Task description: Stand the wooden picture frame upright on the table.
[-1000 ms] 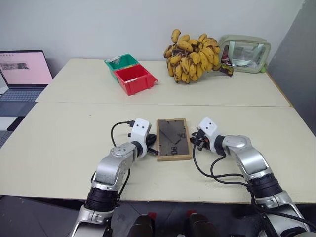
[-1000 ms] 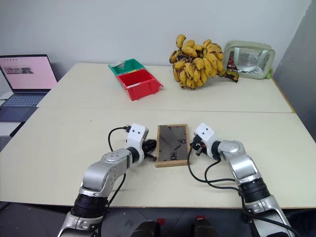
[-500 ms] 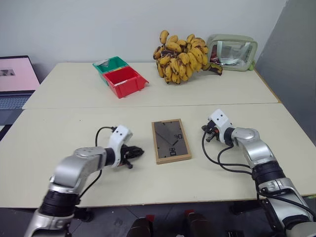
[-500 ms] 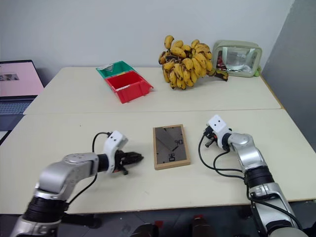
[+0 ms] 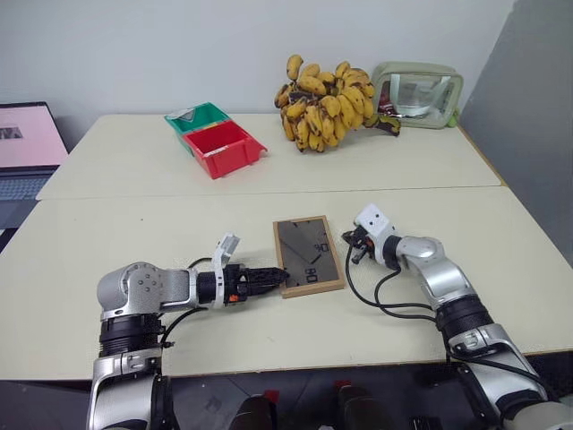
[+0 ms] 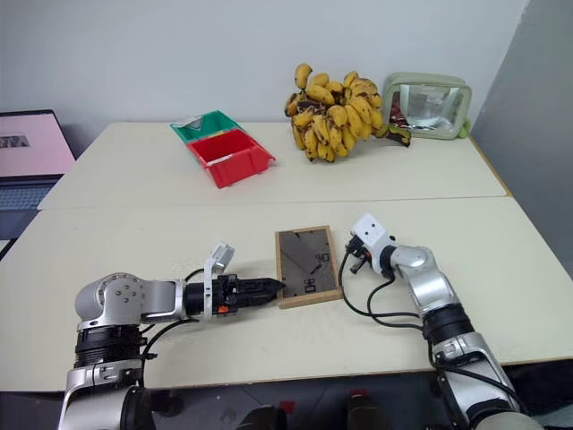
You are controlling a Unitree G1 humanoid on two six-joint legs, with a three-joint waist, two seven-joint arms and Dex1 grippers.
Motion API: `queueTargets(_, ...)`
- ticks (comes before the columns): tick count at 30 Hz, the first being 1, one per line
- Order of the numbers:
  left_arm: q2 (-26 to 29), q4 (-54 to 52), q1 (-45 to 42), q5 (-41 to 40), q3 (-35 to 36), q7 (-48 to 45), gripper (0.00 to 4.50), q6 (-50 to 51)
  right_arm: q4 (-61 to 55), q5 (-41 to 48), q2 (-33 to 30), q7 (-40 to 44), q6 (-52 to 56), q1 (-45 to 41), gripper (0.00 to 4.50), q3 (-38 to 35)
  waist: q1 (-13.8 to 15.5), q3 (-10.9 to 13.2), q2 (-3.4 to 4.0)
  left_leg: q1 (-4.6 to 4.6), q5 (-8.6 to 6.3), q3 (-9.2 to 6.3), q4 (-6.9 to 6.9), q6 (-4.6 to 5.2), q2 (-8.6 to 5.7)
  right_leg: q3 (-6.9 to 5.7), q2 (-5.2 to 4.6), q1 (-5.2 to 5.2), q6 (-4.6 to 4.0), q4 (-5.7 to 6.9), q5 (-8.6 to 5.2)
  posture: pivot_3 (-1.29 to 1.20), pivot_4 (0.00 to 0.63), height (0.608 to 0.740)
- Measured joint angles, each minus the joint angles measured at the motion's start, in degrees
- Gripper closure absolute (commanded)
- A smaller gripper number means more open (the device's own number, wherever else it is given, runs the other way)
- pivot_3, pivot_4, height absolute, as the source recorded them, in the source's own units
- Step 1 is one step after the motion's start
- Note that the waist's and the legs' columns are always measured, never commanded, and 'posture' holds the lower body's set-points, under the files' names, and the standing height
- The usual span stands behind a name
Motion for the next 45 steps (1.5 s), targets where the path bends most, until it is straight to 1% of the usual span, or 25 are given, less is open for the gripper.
queueTargets(2, -1.0, -1.06, 0.79, -0.36, 0.43, 0.55, 0.01, -0.19, -0.5, -0.01, 1.14, -0.47, 0.69, 0.25, 4.44, 0.16, 0.09, -0.01, 0.01, 0.02, 0.0, -0.05, 0.01, 0.0, -0.03, -0.04, -0.07, 0.06, 0.0, -0.02, 0.0, 0.0, 0.15, 0.74)
queueTargets(6, -5.68, -2.13, 1.81, -0.27, 2.66, 3.48, 0.01, -1.6, -1.58, -0.39, 3.3, -1.95, 2.25, 0.61, 4.44, 0.83, 0.68, -0.15, 0.14, 0.13, 0.0, -0.08, 0.02, 0.0, -0.15, -0.08, -0.24, 0.26, 0.01, -0.1, 0.0, 0.0, 0.15, 0.74)
queueTargets(9, -10.72, -3.77, 2.7, -0.07, 4.54, 7.1, 0.01, -2.75, -2.25, -0.39, 5.22, -3.18, 3.62, 1.15, 4.44, 0.97, 1.66, -0.25, 0.24, 0.31, -0.01, -0.11, 0.02, 0.0, -0.21, -0.12, -0.29, 0.56, 0.06, -0.3, 0.02, 0.0, 0.15, 0.74)
queueTargets(11, -14.86, -4.69, 2.46, 0.07, 7.4, 10.47, 0.01, -2.25, -2.98, -0.35, 6.64, -3.66, 4.64, 1.52, 4.44, 1.24, 2.22, -0.28, 0.26, 0.3, -0.01, -0.16, 0.02, 0.01, -0.23, -0.2, -0.29, 0.65, 0.16, -0.49, 0.08, 0.0, 0.15, 0.74)
queueTargets(13, -17.77, -5.67, 2.51, -0.15, 9.31, 12.99, 0.01, -1.91, -3.34, -0.34, 7.37, -3.81, 5.1, 1.61, 4.44, 1.42, 2.68, -0.28, 0.25, 0.24, -0.01, -0.24, 0.03, 0.01, -0.32, -0.24, -0.29, 0.65, 0.2, -0.57, 0.1, 0.0, 0.15, 0.74)
queueTargets(15, -20.07, -8.0, 3.48, -1.77, 10.26, 15.86, 0.01, -1.49, -3.74, -0.3, 7.44, -4.48, 5.86, 1.62, 4.44, 1.19, 2.85, -0.28, 0.25, 0.16, -0.01, -0.3, 0.03, 0.02, -0.34, -0.24, -0.3, 0.65, 0.25, -0.7, 0.13, 0.0, 0.15, 0.74)
queueTargets(19, -22.45, -11.6, 6.19, -5.55, 10.27, 19.87, 0.01, -1.29, -3.92, -0.26, 7.42, -5.2, 6.25, 1.64, 4.44, 0.94, 2.87, -0.28, 0.25, 0.06, -0.02, -0.37, 0.01, 0.03, -0.33, -0.28, -0.32, 0.64, 0.3, -0.92, 0.17, 0.0, 0.15, 0.74)
queueTargets(21, -22.55, -12.74, 7.39, -7.12, 10.08, 21.08, 0.37, -1.21, -4.05, -0.23, 7.28, -5.33, 6.48, 1.64, 4.44, 0.92, 2.87, -0.28, 0.25, 0.05, -0.02, -0.38, 0.0, 0.03, -0.33, -0.28, -0.33, 0.64, 0.3, -0.92, 0.17, 0.0, 0.15, 0.74)
queueTargets(22, -22.38, -13.31, 8.3, -8.32, 9.44, 21.92, 0.45, -1.17, -4.15, -0.2, 7.17, -5.43, 6.63, 1.64, 4.44, 0.92, 2.86, -0.28, 0.25, 0.05, -0.02, -0.37, 0.0, 0.03, -0.33, -0.28, -0.33, 0.64, 0.3, -0.92, 0.17, 0.0, 0.15, 0.74)
queueTargets(27, -20.87, -13.4, 9.99, -10.54, 8.02, 23.83, 1.61, -0.1, -4.05, 0.25, 6.96, -6.08, 6.96, 1.52, 4.44, 0.59, 2.81, -0.28, 0.25, 0.04, -0.02, -0.37, -0.01, 0.03, -0.33, -0.29, -0.3, 0.62, 0.3, -0.92, 0.17, 0.0, 0.15, 0.74)
queueTargets(31, -20.05, -13.35, 9.99, -10.52, 7.72, 24.73, 2.41, 0.09, -3.61, 0.54, 6.88, -6.63, 7.27, 1.21, 4.44, 0.04, 2.78, -0.28, 0.25, 0.04, -0.02, -0.36, -0.04, 0.03, -0.33, -0.28, -0.26, 0.61, 0.3, -0.93, 0.17, 0.0, 0.15, 0.74)
queueTargets(35, -20.71, -13.11, 9.42, -10.58, 8.32, 24.89, 3.12, -0.42, -3.61, 0.75, 6.8, -7.17, 7.61, 1.2, 4.44, -0.11, 2.8, -0.28, 0.25, 0.04, -0.02, -0.36, -0.05, 0.03, -0.33, -0.29, -0.26, 0.61, 0.3, -0.95, 0.17, 0.0, 0.15, 0.74)
queueTargets(36, -20.77, -13.11, 9.14, -10.65, 8.46, 24.91, 3.22, -0.81, -3.66, 0.77, 6.8, -7.21, 7.78, 1.2, 4.44, -0.13, 2.82, -0.28, 0.25, 0.04, -0.02, -0.36, -0.06, 0.03, -0.33, -0.29, -0.26, 0.61, 0.3, -0.96, 0.17, 0.0, 0.15, 0.74)
queueTargets(41, -21.0, -12.08, 8.74, -10.32, 8.05, 25.25, 3.22, -3.12, -5.65, 1.52, 5.81, -6.36, 9.73, 1.8, 4.44, -0.23, 2.84, -0.26, 0.23, 0.01, -0.02, -0.37, -0.06, 0.03, -0.34, -0.31, -0.26, 0.6, 0.3, -0.97, 0.17, 0.0, 0.15, 0.74)
queueTargets(44, -16.57, -10.75, 6.38, -10.06, 5.79, 23.01, 3.22, -3.92, -6.7, 2.81, 2.81, -4.55, 10.67, 2.09, 4.44, -0.88, 2.79, -0.21, 0.18, -0.02, -0.01, -0.28, -0.11, 0.03, -0.33, -0.32, -0.2, 0.55, 0.3, -0.98, 0.17, 0.0, 0.15, 0.74)
queueTargets(45, -13.5, -10.07, 5.01, -10.16, 5.86, 21.68, 3.22, -3.91, -6.85, 3.1, 0.67, -3.58, 10.68, 2.07, 4.44, -1.73, 2.74, -0.21, 0.17, -0.01, -0.01, -0.25, -0.12, 0.03, -0.31, -0.32, -0.18, 0.54, 0.3, -0.98, 0.17, 0.0, 0.15, 0.74)
